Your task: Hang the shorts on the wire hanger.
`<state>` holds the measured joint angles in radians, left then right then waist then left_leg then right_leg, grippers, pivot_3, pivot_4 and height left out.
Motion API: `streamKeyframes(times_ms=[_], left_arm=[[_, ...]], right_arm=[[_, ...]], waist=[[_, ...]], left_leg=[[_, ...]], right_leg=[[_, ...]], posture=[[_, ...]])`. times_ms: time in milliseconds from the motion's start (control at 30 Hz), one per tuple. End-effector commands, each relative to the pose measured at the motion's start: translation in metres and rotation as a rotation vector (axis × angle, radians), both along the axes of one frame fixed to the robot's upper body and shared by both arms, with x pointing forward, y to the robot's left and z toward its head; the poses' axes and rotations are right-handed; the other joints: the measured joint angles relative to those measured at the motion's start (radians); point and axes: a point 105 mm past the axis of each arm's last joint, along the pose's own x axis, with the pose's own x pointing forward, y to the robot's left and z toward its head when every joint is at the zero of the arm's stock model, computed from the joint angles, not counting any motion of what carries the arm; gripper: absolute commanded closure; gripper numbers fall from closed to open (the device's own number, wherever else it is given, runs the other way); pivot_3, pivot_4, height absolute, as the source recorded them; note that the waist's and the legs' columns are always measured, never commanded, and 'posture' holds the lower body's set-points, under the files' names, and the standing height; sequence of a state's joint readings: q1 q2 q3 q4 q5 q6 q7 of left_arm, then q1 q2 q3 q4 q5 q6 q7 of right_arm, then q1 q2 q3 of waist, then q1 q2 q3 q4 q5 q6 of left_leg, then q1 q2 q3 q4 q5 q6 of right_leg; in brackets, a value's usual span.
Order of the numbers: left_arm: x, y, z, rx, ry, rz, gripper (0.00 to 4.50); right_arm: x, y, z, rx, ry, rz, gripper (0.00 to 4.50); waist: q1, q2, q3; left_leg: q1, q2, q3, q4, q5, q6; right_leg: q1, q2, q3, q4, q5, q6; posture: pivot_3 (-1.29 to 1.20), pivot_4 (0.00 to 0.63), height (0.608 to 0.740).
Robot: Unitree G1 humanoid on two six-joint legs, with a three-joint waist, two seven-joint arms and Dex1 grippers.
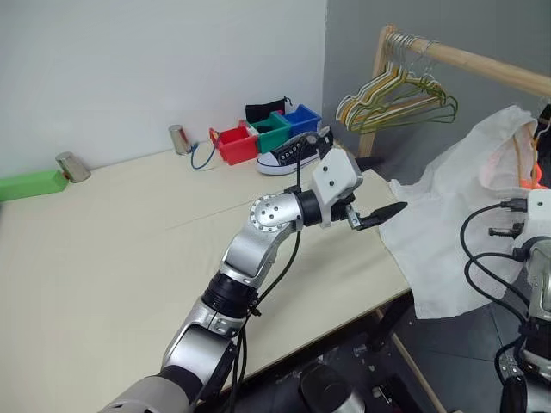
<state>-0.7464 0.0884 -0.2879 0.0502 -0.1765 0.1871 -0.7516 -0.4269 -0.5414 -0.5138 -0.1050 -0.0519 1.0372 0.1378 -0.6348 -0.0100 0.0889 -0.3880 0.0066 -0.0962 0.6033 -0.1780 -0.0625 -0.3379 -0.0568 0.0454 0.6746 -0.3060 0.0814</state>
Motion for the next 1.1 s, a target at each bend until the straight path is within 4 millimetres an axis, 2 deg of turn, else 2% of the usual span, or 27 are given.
streamKeyframes(times_ms=[33,267,500,733,900,1033,1100], left_arm=[[-0.002,0.004,0.017,-0.041,-0.054,0.014,0.01],[-0.002,0.003,0.018,-0.046,-0.053,0.019,0.01],[0.000,0.005,0.018,-0.036,-0.057,0.030,0.01],[0.000,0.004,0.017,-0.033,-0.063,0.039,0.01],[0.001,0.006,0.017,-0.034,-0.062,0.052,0.00],[0.002,0.007,0.016,-0.032,-0.061,0.059,0.00],[0.003,0.008,0.016,-0.032,-0.060,0.061,0.00]], right_arm=[[0.004,-0.013,0.032,0.012,-0.137,-0.064,4.50],[0.008,-0.018,0.040,0.001,-0.154,-0.080,4.50],[0.012,0.000,0.030,0.157,-0.134,-0.060,4.50],[0.012,0.007,0.023,0.203,-0.112,-0.048,4.50],[0.013,0.006,0.030,0.126,-0.108,-0.036,3.32],[0.012,0.006,0.037,-0.015,-0.090,-0.018,2.52],[0.011,0.006,0.048,-0.155,-0.089,-0.006,2.09]], waist=[[0.002,0.000,0.000],[0.002,0.000,0.000],[0.000,0.000,0.000],[0.003,0.000,0.000],[0.003,0.001,0.000],[0.004,0.001,0.000],[0.004,0.001,0.000]], left_leg=[[0.000,0.000,0.000,0.000,0.000,0.000],[0.001,0.000,0.000,-0.001,0.000,0.000],[0.004,0.000,0.001,-0.002,0.000,0.000],[0.004,0.000,0.001,-0.004,0.000,0.000],[0.004,0.000,0.001,-0.005,0.000,0.000],[0.004,0.000,0.001,-0.005,0.000,0.000],[0.004,0.000,0.001,-0.006,0.000,0.000]], right_leg=[[0.000,0.000,0.000,0.000,0.000,0.000],[0.001,0.000,0.000,-0.002,0.000,0.000],[0.003,0.000,0.001,-0.002,0.000,0.000],[0.004,0.000,0.001,-0.006,0.000,0.001],[0.006,0.000,0.002,-0.011,0.001,0.003],[0.006,0.000,0.002,-0.011,0.001,0.003],[0.006,0.000,0.002,-0.011,0.001,0.003]], posture=[[-0.53,0.000,0.740],[-0.53,0.000,0.740],[-0.53,0.000,0.740],[-0.52,0.000,0.740],[-0.52,0.000,0.740],[-0.51,0.000,0.740],[-0.51,0.006,0.740]])
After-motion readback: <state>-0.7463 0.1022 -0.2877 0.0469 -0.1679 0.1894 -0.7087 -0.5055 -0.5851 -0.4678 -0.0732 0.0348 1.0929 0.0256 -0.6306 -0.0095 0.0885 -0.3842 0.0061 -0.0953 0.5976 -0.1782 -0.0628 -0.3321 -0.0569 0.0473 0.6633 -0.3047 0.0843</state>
